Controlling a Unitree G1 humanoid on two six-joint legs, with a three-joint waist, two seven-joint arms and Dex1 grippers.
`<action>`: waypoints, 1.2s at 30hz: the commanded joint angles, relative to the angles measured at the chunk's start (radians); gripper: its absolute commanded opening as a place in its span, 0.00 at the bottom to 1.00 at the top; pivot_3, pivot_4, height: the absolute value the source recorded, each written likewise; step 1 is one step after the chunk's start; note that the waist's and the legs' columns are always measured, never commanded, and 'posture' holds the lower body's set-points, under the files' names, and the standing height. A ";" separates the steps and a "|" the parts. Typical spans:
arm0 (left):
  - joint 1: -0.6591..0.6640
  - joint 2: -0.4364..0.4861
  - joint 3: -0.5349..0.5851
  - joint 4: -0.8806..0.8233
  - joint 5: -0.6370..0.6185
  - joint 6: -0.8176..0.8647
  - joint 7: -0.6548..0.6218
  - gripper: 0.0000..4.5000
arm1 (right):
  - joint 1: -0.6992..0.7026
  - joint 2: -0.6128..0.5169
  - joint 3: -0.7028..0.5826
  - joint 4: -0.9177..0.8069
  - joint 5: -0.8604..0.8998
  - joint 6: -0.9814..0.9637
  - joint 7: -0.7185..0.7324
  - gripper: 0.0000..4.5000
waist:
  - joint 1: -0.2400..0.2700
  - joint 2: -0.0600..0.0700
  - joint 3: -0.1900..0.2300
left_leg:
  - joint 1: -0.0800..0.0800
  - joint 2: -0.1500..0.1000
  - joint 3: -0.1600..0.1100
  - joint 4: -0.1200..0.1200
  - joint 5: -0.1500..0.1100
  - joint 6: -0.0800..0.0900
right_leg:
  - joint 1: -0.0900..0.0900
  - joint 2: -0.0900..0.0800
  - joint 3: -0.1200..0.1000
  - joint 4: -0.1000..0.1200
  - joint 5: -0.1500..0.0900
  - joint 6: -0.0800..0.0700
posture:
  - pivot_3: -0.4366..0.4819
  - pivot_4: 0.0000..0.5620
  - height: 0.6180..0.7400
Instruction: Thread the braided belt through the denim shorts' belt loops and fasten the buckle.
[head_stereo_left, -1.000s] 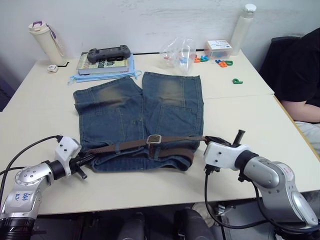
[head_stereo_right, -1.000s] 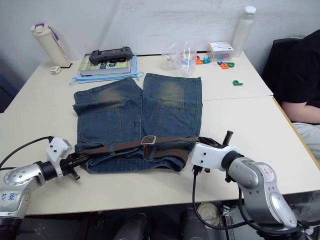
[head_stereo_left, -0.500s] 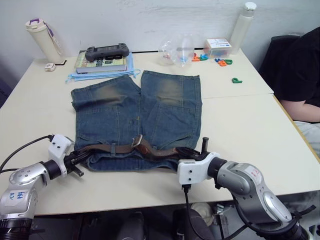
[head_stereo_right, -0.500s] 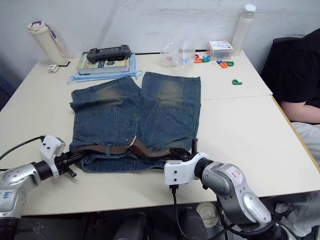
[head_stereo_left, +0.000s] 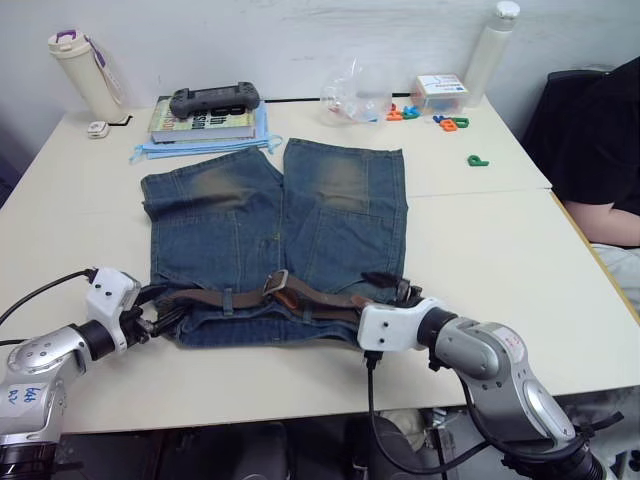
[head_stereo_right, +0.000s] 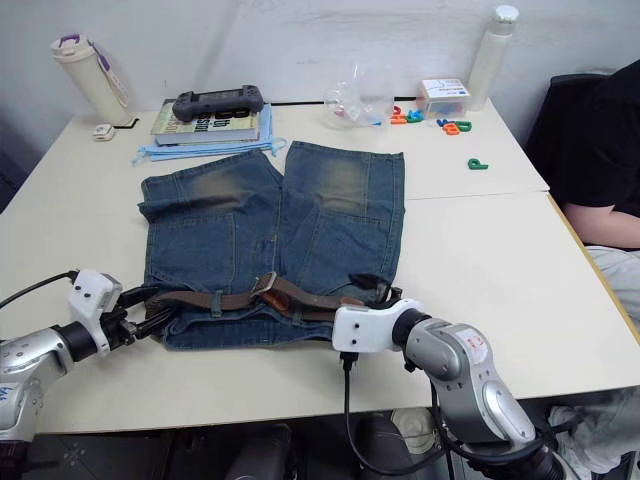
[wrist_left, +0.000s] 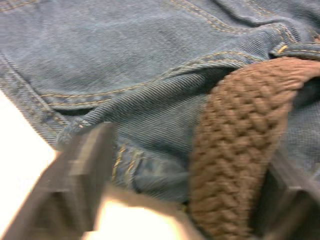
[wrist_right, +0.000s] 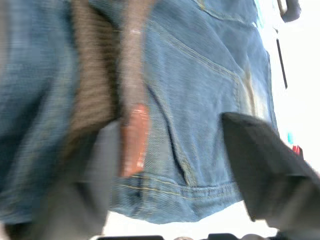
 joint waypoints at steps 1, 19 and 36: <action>0.030 0.032 0.033 -0.039 -0.043 0.006 -0.079 0.98 | -0.010 -0.003 -0.071 -0.058 0.087 0.000 0.028 0.99 | 0.000 0.000 0.000 | 0.000 0.000 0.000 0.000 -0.001 0.000 | 0.000 0.000 0.000 0.000 0.000 0.000 | 0.48 0.27 0.40; -0.119 0.046 0.120 -0.333 -0.450 0.337 -0.079 0.98 | -0.187 0.106 -0.319 -0.061 0.593 0.287 0.035 0.99 | 0.007 -0.007 0.011 | -0.016 0.000 -0.002 0.004 -0.001 0.002 | -0.014 0.000 -0.001 0.001 0.002 0.000 | 0.48 0.27 0.40; -0.272 -0.093 0.049 -0.384 -0.452 0.343 0.151 0.98 | -0.288 0.027 -0.382 0.095 0.763 0.400 -0.036 0.99 | 0.000 -0.008 0.012 | -0.016 -0.003 0.002 0.002 0.006 0.000 | -0.015 0.000 0.002 0.001 0.006 0.002 | 0.48 0.27 0.40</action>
